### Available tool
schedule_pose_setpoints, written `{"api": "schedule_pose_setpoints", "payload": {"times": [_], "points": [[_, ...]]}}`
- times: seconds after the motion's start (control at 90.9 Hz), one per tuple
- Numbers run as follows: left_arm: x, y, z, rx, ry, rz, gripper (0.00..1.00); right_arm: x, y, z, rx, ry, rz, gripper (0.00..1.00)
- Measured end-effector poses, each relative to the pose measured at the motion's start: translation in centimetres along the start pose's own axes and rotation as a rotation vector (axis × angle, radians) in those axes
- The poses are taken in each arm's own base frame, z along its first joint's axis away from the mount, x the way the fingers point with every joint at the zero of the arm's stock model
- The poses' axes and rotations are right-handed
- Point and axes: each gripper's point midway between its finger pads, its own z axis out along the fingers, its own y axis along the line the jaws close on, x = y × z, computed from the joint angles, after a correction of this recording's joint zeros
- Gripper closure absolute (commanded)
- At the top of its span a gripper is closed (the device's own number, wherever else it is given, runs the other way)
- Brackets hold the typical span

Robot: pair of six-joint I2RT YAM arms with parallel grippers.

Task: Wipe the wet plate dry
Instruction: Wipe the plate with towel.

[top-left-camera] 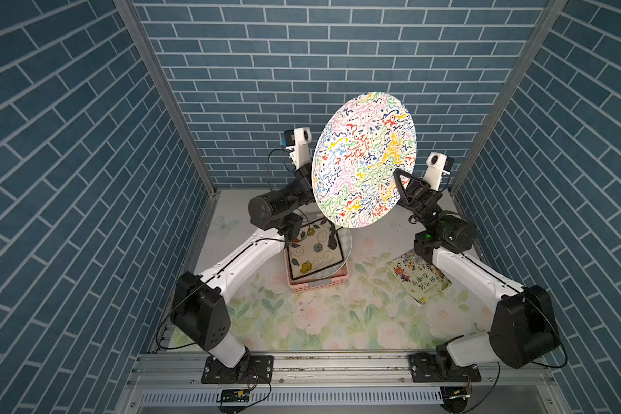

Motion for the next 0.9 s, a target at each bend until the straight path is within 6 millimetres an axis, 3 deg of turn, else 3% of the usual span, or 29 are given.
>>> {"api": "schedule_pose_setpoints", "payload": {"times": [0.066, 0.143, 0.253, 0.33, 0.429, 0.539, 0.627, 0.77, 0.902], "points": [[0.6, 0.5, 0.6, 0.027, -0.008, -0.036, 1.0, -0.4, 0.3, 0.3, -0.02, 0.011, -0.024, 1.0], [1.2, 0.8, 1.3, 0.048, -0.019, -0.077, 1.0, -2.2, 1.2, 0.6, -0.036, 0.005, -0.083, 1.0], [1.8, 0.3, 1.9, 0.071, -0.024, -0.108, 1.0, -5.3, 2.7, 0.2, -0.037, -0.036, -0.157, 1.0], [1.3, -0.3, 2.1, 0.084, -0.032, -0.099, 1.0, -6.2, 2.9, -0.2, -0.027, -0.055, -0.16, 1.0], [-0.3, -1.5, 2.6, 0.106, -0.051, -0.069, 1.0, -5.4, 2.0, -0.7, -0.009, -0.06, -0.1, 1.0], [-2.5, -3.4, 3.5, 0.162, -0.079, -0.026, 1.0, -2.4, 0.8, -1.2, 0.01, -0.046, 0.009, 1.0], [-3.4, -4.1, 4.3, 0.214, -0.083, -0.022, 1.0, -0.2, 1.1, -0.7, -0.01, -0.023, 0.06, 1.0], [-2.8, -3.9, 4.8, 0.268, -0.103, -0.08, 1.0, 0.1, 2.3, 1.0, -0.067, 0.023, -0.013, 1.0], [-0.3, -2.9, 4.5, 0.262, -0.11, -0.17, 1.0, -1.5, 3.9, 3.9, -0.154, 0.068, -0.122, 1.0]]}}
